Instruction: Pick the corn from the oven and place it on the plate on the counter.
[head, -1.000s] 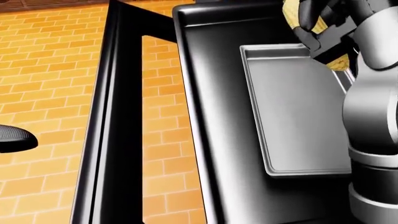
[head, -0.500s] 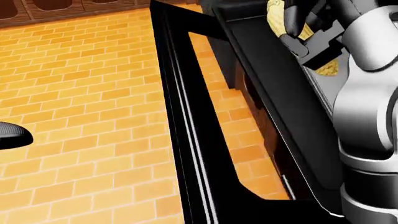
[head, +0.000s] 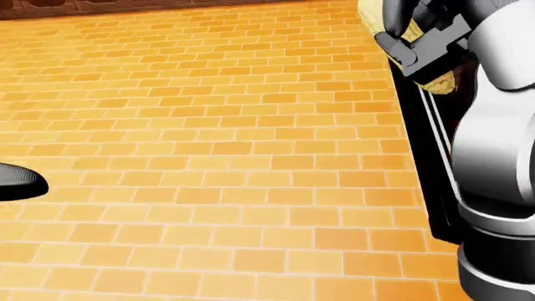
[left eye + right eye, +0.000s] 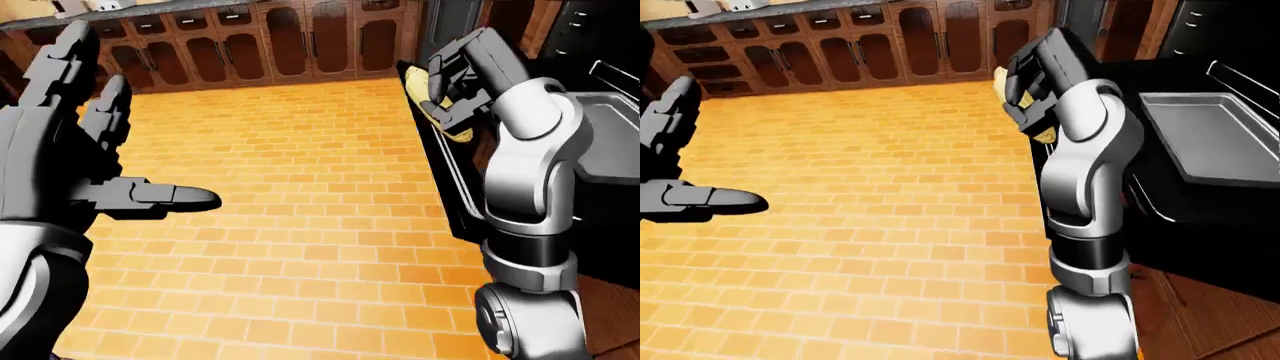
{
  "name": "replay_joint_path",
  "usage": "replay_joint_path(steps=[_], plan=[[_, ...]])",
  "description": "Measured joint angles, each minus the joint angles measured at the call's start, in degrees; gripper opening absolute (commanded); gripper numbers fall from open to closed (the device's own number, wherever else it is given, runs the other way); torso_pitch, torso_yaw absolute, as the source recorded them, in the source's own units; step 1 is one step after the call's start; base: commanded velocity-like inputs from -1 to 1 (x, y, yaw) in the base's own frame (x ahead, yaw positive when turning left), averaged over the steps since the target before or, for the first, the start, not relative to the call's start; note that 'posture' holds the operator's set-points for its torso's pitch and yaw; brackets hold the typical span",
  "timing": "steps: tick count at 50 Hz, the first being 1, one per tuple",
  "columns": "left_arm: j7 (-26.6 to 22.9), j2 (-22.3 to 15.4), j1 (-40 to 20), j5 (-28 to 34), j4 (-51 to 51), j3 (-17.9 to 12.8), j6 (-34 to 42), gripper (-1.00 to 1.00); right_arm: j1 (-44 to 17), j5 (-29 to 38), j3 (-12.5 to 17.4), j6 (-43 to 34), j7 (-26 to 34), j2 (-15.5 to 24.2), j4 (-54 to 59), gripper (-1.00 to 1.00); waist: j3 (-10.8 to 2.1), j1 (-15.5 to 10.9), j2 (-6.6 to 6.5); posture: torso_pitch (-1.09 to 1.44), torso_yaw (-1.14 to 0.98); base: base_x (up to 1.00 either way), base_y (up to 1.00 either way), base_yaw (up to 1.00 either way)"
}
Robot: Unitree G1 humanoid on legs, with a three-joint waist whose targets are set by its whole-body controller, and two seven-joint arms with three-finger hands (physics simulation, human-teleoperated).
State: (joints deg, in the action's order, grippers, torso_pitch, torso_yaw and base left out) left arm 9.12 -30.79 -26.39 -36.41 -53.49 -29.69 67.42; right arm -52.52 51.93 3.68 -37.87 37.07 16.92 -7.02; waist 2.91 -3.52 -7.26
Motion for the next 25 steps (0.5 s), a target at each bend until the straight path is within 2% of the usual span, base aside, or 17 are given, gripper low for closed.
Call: replay_joint_path(steps=[2, 3, 8, 10, 11, 14, 16, 21, 23, 24, 25], plan=[[0.18, 0.07, -0.27, 0.36, 0.37, 0.75, 0.19, 1.0, 0.01, -0.46, -0.66, 0.04, 0.5, -0.21, 0.36, -0.97, -1.11, -0.03, 0.82, 0.0, 0.0, -0.44, 0.0, 1.0], [0.08, -0.08, -0.78, 0.43, 0.74, 1.23, 0.05, 1.0, -0.12, -0.54, -0.63, -0.01, 0.66, -0.21, 0.27, -0.97, -1.16, 0.12, 1.54, 0.0, 0.0, -0.4, 0.0, 1.0], [-0.42, -1.31, -5.27, 1.91, 5.09, 4.72, -0.77, 1.0, -1.15, -0.29, 0.11, 0.0, -0.37, -0.65, -1.06, -0.98, 0.44, 2.69, 5.2, 0.0, 0.0, -0.29, 0.0, 0.72], [-0.9, -1.06, -6.08, 3.29, 6.21, 5.69, -1.85, 1.0, -1.77, -0.68, -0.04, 0.17, -1.07, -1.05, -0.88, -0.96, 1.97, 4.71, 8.34, 0.0, 0.0, 0.0, 0.0, 0.0], [-1.25, -0.44, -5.6, 4.07, 6.5, 6.5, -2.32, 1.0, -1.38, -1.05, 0.03, 0.17, -1.43, -1.42, -0.91, -0.96, 2.55, 5.3, 8.41, 0.0, 0.0, 0.0, 0.0, 0.0], [-3.31, 0.28, -6.28, 6.47, 10.83, 10.63, -2.39, 1.0, -0.58, -2.24, 0.41, -1.0, -2.65, -2.4, 0.03, -0.99, 0.83, 3.73, 9.91, 0.0, 0.0, 0.0, 0.0, 0.0], [-4.8, 1.02, -6.98, 8.78, 12.84, 12.1, -3.24, 1.0, -0.84, -3.1, 0.23, -1.36, -4.08, -2.93, -0.21, -1.0, 0.77, 3.67, 9.37, 0.0, 0.0, 0.16, 0.0, 0.0], [-7.85, 3.4, -6.99, 13.12, 11.67, 12.67, -3.77, 1.0, 0.58, -4.75, -0.07, -1.31, -6.79, -3.63, -0.77, -1.0, 2.47, 4.42, 4.05, 0.0, 0.0, 0.45, 0.0, 0.0], [-8.73, 3.96, -7.41, 14.32, 10.74, 12.18, -3.8, 1.0, 0.44, -5.2, -0.08, -1.73, -7.46, -3.8, -0.91, -1.0, 2.44, 4.81, 1.62, 0.0, 0.0, 0.46, 0.0, 0.0], [-9.03, 3.96, -7.84, 14.82, 10.37, 11.75, -3.59, 1.0, 0.03, -5.49, -0.16, -1.73, -7.84, -3.91, -1.04, -1.0, 1.93, 4.72, 0.26, 0.0, 0.0, 0.46, 0.0, 0.0], [-9.26, 4.01, -7.73, 15.36, 10.07, 11.27, -3.49, 1.0, 0.27, -5.75, -0.43, -1.56, -8.26, -4.34, -1.44, -1.0, 2.37, 4.5, 0.77, 0.0, 0.0, 0.46, 0.0, 0.0]])
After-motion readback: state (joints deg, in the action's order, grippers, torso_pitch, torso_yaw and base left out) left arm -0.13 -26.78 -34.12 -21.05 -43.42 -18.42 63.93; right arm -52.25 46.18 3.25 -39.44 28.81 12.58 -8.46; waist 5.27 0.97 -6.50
